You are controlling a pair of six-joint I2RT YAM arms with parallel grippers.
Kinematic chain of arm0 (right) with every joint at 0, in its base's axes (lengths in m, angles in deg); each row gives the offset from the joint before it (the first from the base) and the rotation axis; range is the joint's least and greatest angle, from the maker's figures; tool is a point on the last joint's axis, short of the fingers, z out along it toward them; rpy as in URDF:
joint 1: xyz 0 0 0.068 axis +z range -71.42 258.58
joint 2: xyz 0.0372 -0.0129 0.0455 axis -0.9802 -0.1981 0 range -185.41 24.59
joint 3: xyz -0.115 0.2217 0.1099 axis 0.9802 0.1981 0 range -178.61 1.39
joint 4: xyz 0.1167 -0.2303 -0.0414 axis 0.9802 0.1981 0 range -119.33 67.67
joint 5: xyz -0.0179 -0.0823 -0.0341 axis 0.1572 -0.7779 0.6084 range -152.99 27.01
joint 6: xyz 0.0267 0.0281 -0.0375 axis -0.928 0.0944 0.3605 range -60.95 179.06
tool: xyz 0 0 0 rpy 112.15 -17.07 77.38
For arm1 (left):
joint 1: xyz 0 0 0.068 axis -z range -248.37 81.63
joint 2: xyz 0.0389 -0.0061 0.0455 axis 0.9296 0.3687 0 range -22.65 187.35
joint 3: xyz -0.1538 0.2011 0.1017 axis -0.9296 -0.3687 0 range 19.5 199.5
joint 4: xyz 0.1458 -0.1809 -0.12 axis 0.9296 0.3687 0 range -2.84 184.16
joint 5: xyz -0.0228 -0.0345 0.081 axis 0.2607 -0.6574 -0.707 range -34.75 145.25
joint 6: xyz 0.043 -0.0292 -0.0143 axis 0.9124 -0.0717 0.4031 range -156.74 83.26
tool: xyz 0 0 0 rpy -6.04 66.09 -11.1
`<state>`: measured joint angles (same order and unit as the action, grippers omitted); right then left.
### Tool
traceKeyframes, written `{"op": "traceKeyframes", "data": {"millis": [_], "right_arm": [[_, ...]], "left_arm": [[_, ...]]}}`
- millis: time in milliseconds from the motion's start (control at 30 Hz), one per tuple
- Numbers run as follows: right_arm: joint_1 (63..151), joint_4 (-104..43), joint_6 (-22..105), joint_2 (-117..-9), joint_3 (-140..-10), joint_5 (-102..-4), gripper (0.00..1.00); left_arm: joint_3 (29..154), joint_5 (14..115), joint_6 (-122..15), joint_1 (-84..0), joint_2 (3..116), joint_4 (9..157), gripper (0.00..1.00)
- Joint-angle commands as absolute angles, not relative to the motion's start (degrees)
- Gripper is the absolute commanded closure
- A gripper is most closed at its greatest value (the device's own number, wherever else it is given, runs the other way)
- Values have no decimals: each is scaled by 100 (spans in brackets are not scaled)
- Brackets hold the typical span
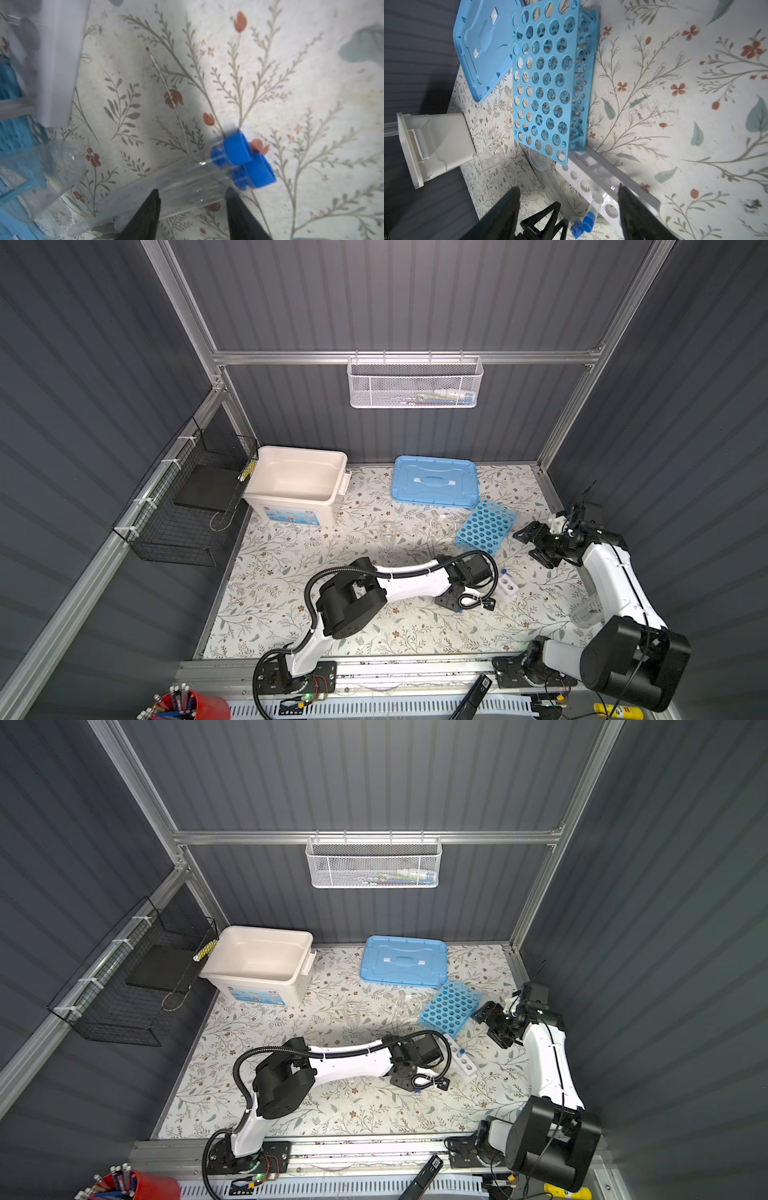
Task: Organize the chemistry lab equipment
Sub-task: 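Close the left gripper on one blue-capped tube while the right gripper releases the blue rack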
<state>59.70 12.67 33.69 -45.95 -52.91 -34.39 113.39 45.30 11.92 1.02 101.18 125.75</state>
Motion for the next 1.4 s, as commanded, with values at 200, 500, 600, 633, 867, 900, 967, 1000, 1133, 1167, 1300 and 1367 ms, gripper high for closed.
{"op": "traceKeyframes", "data": {"millis": [200,500,600,633,867,900,967,1000,1133,1167,1300,1367], "right_arm": [[5837,1464,3342,-4304,-5302,-3154,24],[5772,1502,3279,-4088,-5275,-2989,24],[5749,1561,3280,-3985,-5292,-2956,24],[5734,1577,3280,-3983,-5300,-2938,24],[5678,1641,3263,-3766,-5293,-2858,24],[5676,1641,3267,-3750,-5293,-2855,24],[5668,1654,3251,-3738,-5293,-2839,24],[5668,1655,3256,-3735,-5301,-2842,24],[5658,1708,3264,-3704,-5326,-2847,24],[5660,1721,3261,-3687,-5328,-2845,24],[5643,1771,3226,-3589,-5372,-2862,24],[5643,1803,3216,-3562,-5405,-2862,23]], "left_arm": [[11394,4862,1136,63,10663,13178,51],[11814,4898,1155,63,11057,13474,56],[11910,4958,1147,63,11153,13541,58],[11928,4961,1146,63,11169,13546,58],[12037,4972,1104,67,11276,13633,61],[12064,4989,1093,71,11287,13638,61],[12113,5018,1093,69,11314,13646,61],[12157,5038,1082,72,11329,13668,61],[12292,5080,1009,72,11399,13698,65],[12329,5077,981,72,11429,13732,65],[12287,5022,882,72,11464,13683,66],[12270,5028,830,72,11455,13647,67]]}}
